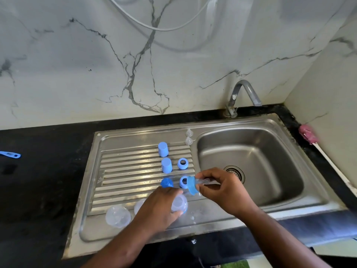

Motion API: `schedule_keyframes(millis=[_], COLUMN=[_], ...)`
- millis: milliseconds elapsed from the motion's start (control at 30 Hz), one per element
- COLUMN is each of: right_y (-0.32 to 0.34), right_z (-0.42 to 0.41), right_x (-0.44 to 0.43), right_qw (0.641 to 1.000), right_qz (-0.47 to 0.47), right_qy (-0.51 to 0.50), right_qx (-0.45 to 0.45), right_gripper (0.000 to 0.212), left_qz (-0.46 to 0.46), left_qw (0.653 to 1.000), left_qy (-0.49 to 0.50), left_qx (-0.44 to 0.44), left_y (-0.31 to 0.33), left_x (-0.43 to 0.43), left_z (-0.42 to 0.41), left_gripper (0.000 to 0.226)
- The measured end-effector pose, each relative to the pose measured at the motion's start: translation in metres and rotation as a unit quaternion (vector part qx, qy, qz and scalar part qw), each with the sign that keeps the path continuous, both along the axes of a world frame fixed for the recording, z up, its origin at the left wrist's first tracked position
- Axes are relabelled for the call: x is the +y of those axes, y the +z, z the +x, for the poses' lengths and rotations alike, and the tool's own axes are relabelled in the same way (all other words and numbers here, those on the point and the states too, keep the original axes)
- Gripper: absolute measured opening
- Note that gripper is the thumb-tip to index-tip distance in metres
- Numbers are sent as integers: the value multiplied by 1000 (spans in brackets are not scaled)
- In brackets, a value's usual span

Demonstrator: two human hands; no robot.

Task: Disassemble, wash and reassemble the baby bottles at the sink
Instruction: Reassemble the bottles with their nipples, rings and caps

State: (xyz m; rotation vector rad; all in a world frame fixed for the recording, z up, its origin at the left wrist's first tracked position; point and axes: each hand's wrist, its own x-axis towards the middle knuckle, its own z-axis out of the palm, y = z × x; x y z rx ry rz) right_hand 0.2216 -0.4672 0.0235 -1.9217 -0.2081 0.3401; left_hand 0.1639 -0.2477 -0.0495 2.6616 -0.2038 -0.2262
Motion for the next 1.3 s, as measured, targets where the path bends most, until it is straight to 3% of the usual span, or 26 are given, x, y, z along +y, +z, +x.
schedule_keyframes(millis=[133,200,267,333,400,567,700,833,1033,1300], right_y=[2,5,10,15,17,19,23,27,30,27], right_z=[0,1,3,5,4,-4,-7,-8,-11,-14], right_x=[7,10,13,16,22,39,49,58,67,71], right_qw=[999,999,999,999,997,992,990,988,990,995], right_qz=[-5,-1,20,49,80,128,143,153,84,42], right_qy=[23,19,3,-8,-6,-10,-7,2,95,82], right_qx=[-29,-31,-27,-15,8,6,-10,-15,-56,-47], right_gripper=[24,23,23,23,23,24,26,26,27,21], left_qz=[-222,-287,-369,-452,-495,-478,-397,-365,-379,-343], left_qw=[974,954,920,875,851,862,905,921,915,930], left_qy=[52,81,132,174,177,166,150,131,134,115], left_qx=[-19,-8,10,2,0,6,-38,-34,-21,-61], left_y=[27,39,47,51,60,76,84,93,94,93], left_x=[-1,-2,1,6,11,30,55,69,75,76], left_z=[1,2,3,3,1,-4,-6,-12,-23,-28], left_gripper=[59,69,74,58,40,51,50,50,50,51])
